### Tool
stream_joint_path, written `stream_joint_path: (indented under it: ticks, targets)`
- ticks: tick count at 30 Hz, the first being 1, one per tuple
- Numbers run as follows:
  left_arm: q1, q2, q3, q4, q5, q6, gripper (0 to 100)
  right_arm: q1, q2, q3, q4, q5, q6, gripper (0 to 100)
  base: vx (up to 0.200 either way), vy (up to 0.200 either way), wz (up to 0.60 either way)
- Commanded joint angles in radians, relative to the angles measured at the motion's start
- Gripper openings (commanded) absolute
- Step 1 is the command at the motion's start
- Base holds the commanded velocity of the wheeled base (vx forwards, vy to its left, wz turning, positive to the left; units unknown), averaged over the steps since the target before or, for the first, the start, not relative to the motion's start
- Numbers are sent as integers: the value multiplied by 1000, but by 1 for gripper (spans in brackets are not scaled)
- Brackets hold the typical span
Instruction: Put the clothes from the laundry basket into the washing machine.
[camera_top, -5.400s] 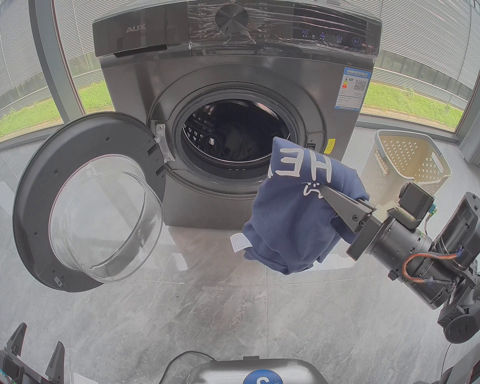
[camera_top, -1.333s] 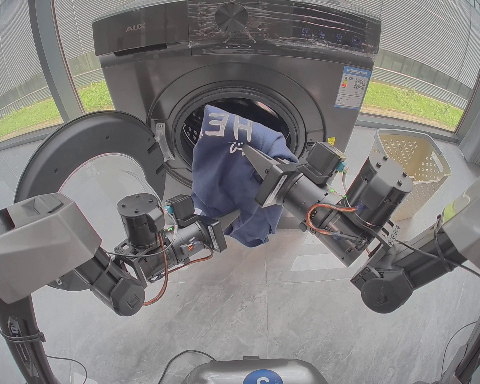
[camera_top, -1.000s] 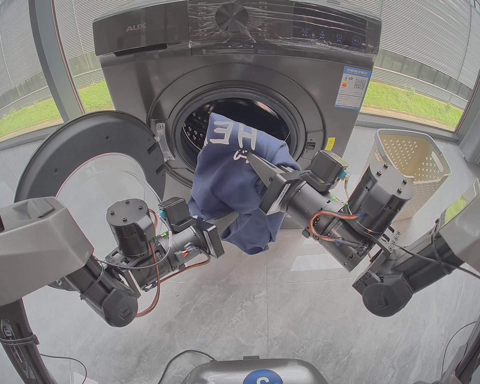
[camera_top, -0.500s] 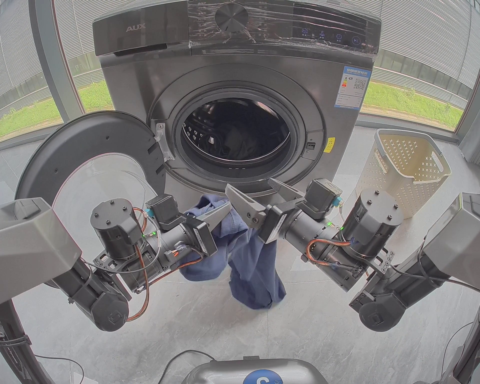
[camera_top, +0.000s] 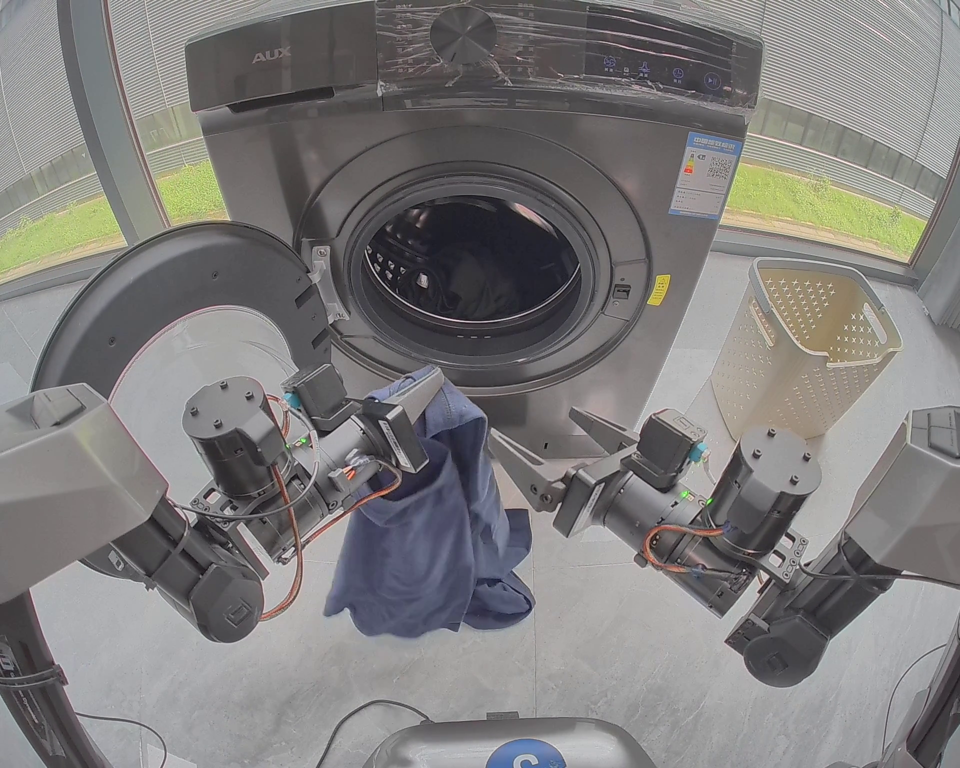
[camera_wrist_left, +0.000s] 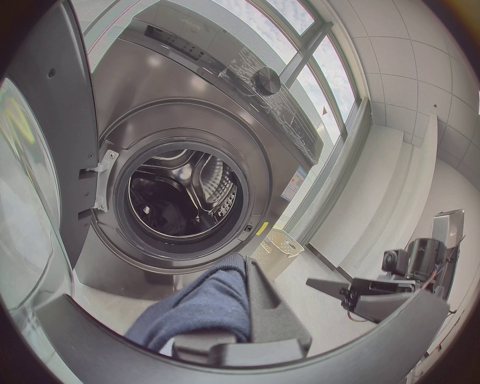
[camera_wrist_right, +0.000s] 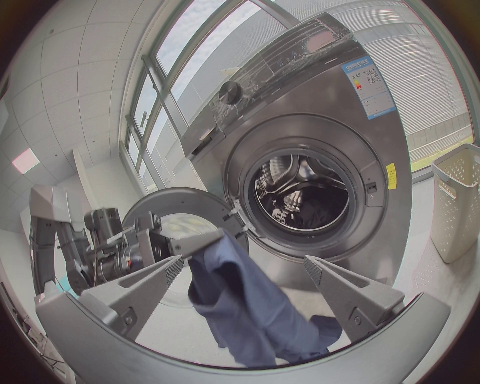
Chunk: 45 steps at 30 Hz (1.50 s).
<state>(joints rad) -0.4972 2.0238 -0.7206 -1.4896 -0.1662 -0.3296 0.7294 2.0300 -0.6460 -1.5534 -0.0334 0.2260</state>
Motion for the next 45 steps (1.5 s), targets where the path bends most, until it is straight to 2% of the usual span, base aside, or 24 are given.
stream_joint_path:
  ticks: [1, 5, 7, 15, 27, 34, 38, 45]
  targets:
    - [-3, 1, -6, -3, 4, -5, 0, 2, 10, 42, -14, 3, -8, 100, 0, 0, 0]
    - [-9, -11, 1, -5, 2, -5, 0, 1, 53, 23, -13, 3, -14, 100, 0, 0, 0]
    - [-12, -20, 6, -5, 4, -5, 0, -7, 82, -8, -14, 4, -34, 100, 0, 0, 0]
    - [-29, -39, 13, -9, 4, -5, 0, -28, 164, -100, -5, 9, -60, 100, 0, 0, 0]
    - [-50, -42, 30, -28, 5, -3, 0, -50, 211, -212, 6, 9, -62, 100, 0, 0, 0]
    - [-86, -54, 40, -26, 10, 1, 0, -59, 265, -271, 7, 29, -63, 100, 0, 0, 0]
    - [-90, -53, 41, -26, 10, 1, 0, -53, 289, -305, 4, 50, -82, 100, 0, 0, 0]
    - [-89, -37, 59, -26, 10, 3, 0, -54, 292, -374, -10, 50, -79, 100, 0, 0, 0]
